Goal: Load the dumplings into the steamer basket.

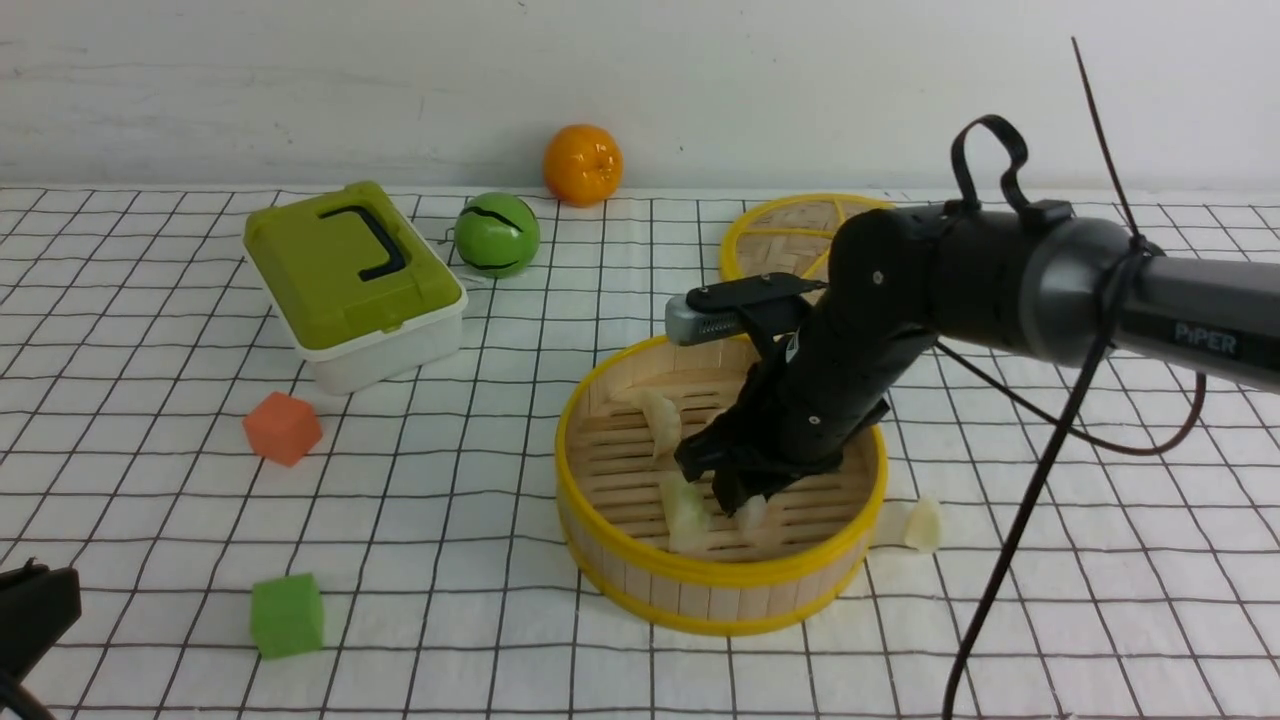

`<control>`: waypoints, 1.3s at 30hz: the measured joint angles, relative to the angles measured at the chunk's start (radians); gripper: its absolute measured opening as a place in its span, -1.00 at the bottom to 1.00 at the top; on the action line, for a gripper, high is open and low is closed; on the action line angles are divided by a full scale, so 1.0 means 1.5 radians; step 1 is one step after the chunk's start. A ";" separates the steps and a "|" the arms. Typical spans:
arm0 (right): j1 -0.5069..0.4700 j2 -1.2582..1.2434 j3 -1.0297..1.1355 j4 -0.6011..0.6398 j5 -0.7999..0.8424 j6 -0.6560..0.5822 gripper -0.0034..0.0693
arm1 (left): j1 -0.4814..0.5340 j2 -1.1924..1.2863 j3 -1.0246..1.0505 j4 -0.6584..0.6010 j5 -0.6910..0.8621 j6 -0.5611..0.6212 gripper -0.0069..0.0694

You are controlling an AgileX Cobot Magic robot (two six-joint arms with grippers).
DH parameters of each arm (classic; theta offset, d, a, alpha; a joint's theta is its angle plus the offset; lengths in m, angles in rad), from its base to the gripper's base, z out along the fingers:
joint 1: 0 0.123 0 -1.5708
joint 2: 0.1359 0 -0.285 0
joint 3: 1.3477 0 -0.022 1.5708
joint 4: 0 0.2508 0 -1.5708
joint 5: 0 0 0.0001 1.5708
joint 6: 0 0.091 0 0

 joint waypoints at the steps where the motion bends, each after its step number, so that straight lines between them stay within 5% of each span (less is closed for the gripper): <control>1: 0.000 0.000 0.000 0.000 0.000 0.000 -0.08 | 0.000 0.000 0.000 0.000 0.000 0.000 -0.67; 4: 0.000 -0.001 0.000 0.002 0.000 0.000 0.23 | 0.000 0.000 0.000 0.000 0.001 0.000 -0.67; 10: -0.001 -0.045 -0.020 -0.003 0.017 0.033 0.49 | 0.000 0.000 0.000 0.000 0.001 0.000 -0.67; 15: -0.040 -0.128 -0.036 -0.025 0.050 0.052 0.47 | 0.000 0.000 0.000 0.000 0.001 0.000 -0.66; 23: -0.191 -0.165 0.044 -0.011 0.142 0.096 0.46 | 0.000 0.000 0.000 0.000 0.001 0.000 -0.64; 30: -0.214 -0.159 0.223 0.081 -0.002 0.072 0.38 | 0.000 0.000 0.000 0.000 -0.004 0.000 -0.63; 39: -0.190 -0.136 0.273 0.070 -0.165 0.070 0.19 | 0.000 0.000 0.000 0.000 -0.008 0.000 -0.63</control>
